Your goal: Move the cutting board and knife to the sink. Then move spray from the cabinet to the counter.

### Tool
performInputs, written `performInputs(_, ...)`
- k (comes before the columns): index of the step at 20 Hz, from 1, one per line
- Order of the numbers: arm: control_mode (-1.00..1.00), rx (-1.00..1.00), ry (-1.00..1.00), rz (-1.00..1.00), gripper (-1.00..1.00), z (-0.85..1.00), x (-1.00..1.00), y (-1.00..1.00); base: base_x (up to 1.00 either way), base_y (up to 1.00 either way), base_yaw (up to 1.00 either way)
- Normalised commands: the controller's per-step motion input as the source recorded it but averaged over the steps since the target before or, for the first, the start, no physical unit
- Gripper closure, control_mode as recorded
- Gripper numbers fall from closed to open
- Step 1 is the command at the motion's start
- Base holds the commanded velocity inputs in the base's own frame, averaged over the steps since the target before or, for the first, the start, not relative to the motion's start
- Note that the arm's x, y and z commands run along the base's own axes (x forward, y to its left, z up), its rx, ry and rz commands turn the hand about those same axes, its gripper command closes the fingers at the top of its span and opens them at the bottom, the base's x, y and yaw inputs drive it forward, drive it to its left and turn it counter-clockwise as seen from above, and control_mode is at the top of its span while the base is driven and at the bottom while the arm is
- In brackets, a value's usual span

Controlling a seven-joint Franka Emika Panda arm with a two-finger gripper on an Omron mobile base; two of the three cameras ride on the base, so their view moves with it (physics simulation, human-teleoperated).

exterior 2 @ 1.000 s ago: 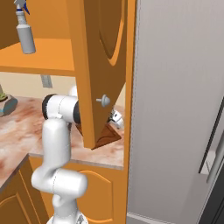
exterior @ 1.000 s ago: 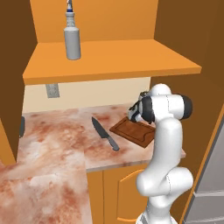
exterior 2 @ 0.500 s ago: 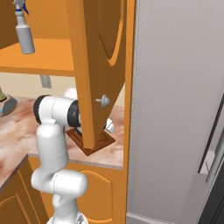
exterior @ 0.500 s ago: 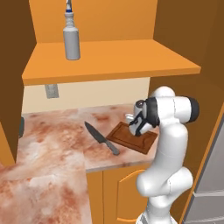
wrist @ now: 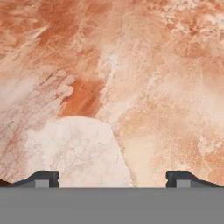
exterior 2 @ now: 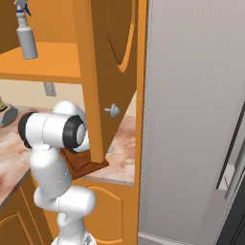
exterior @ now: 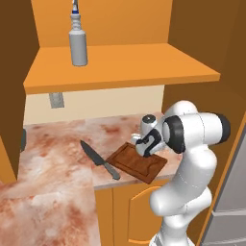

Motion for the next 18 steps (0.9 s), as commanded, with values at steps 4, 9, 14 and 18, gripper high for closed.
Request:
performInputs(4,-1.0,-0.02,0.21,-0.03,-1.0,-0.28,-0.96,0.38,0.0,0.0,0.0)
performInputs(9,-1.0,-0.01,0.13,-0.12,-1.0,0.05,-0.45,0.14,0.0,0.0,0.0)
performInputs(14,-1.0,0.04,0.08,-0.19,-1.0,0.78,-0.61,0.0,0.0,0.0,0.0)
performInputs(18,-1.0,-0.13,0.2,0.01,-1.0,0.39,-1.0,0.47,0.0,0.0,0.0)
